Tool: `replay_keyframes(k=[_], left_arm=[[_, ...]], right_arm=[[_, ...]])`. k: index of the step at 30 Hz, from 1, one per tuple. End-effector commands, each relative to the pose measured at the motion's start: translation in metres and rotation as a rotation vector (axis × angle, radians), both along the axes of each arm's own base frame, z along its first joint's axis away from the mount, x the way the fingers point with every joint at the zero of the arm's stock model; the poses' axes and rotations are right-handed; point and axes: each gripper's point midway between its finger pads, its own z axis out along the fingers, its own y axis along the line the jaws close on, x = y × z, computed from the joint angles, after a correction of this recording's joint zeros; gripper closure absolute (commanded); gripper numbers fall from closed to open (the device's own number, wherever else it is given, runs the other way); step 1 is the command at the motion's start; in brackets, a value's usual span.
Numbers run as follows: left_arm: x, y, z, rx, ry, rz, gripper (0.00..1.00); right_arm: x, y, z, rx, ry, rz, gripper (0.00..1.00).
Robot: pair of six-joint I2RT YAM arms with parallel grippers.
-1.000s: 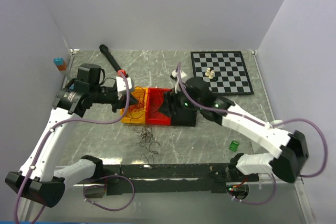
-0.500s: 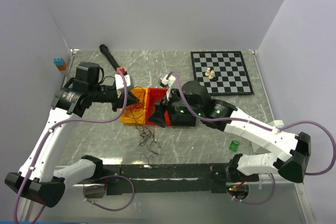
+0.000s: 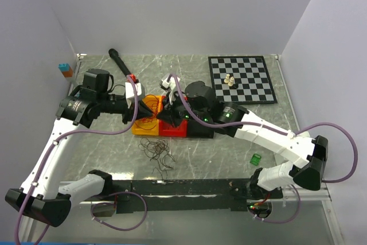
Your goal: Untangle the cables
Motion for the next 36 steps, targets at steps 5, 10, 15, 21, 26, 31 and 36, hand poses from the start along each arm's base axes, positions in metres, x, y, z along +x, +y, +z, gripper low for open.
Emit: replay_keyframes(k=[5,10,15,21,26,31,36], left_arm=[[-0.005,0.002,-0.003,0.0,-0.019,-0.002,0.83],[0.003,0.014,-0.06,0.097,0.006,0.058,0.75],[0.006,0.024,-0.117,0.186,0.065,0.09,0.68],[0.007,0.022,-0.125,0.187,0.095,0.08,0.66],[0.005,0.019,-0.122,0.171,0.088,0.072,0.59],[0.003,0.02,-0.122,0.169,0.063,0.078,0.53],[0.004,0.019,-0.121,0.167,0.058,0.075,0.52]], right_arm=[[0.007,-0.033,0.027,-0.012,-0.088,-0.115,0.98],[0.016,-0.063,-0.062,-0.192,0.074,-0.321,0.54],[-0.002,-0.103,-0.157,-0.323,0.297,-0.517,0.44],[-0.024,-0.115,-0.221,-0.387,0.484,-0.601,0.43],[-0.022,-0.09,-0.232,-0.346,0.523,-0.545,0.43],[-0.02,-0.073,-0.243,-0.342,0.563,-0.527,0.43],[-0.02,-0.066,-0.258,-0.359,0.606,-0.531,0.44]])
